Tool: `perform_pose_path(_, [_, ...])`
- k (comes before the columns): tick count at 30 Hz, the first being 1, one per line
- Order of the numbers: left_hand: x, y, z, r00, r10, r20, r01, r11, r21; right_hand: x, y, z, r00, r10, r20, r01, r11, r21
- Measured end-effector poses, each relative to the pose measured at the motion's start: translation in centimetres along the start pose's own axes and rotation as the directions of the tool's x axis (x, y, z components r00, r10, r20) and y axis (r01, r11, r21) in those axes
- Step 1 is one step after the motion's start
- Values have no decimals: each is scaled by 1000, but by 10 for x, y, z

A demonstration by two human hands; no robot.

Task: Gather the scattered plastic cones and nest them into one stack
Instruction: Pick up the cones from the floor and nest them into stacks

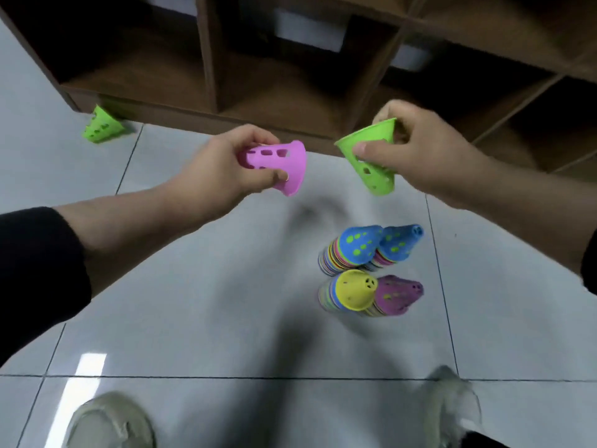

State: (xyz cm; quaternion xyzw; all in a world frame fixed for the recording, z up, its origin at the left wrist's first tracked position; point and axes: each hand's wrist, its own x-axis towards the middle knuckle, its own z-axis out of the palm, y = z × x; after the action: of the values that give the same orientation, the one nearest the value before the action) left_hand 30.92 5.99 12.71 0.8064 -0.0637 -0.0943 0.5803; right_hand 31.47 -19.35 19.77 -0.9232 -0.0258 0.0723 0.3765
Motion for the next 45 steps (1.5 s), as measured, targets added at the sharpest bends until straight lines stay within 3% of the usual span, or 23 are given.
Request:
perform_pose_path(2, [-16,15,31,996,35,85,-46,991,124,-40,17,-25,999,17,41,-6,968,-250])
perform_pose_path(7, [-49,30,100,947,117,300,-205,938,280,-112,68,-50,959,146,241,14,828,-560])
perform_pose_path(13, [-67,23,154,877,150,457,-389,780,490,-133,119,-27,915,141,379,192,672,-715])
perform_pose_path(18, [-57,5,169,881,34,473,-370,672,641,-123,133,3,898,111,425,255,656,-710])
perform_pose_path(21, [-54,-6,159,914,16,405,-288,729,621,-116,132,13,894,65,443,301,646,-701])
perform_pose_path(23, [-56,-16,137,944,66,322,-259,752,606,-109,129,13,912,-63,406,350,634,-689])
perform_pose_path(25, [-58,-30,102,972,79,221,-203,754,625,-96,117,17,913,-177,366,382,683,-622])
perform_pose_path(28, [-54,-62,38,1000,13,22,-25,748,663,-66,89,29,919,-236,316,374,776,-508])
perform_pose_path(31, [-42,-102,-34,980,-33,-194,161,706,690,-25,49,59,906,-263,333,406,764,-501])
perform_pose_path(36, [-28,-160,-145,890,-137,-436,412,652,637,53,-28,141,811,-293,506,553,666,-501])
perform_pose_path(45, [34,-242,-233,889,-210,-407,455,505,733,161,-79,255,818,-110,564,436,759,-483])
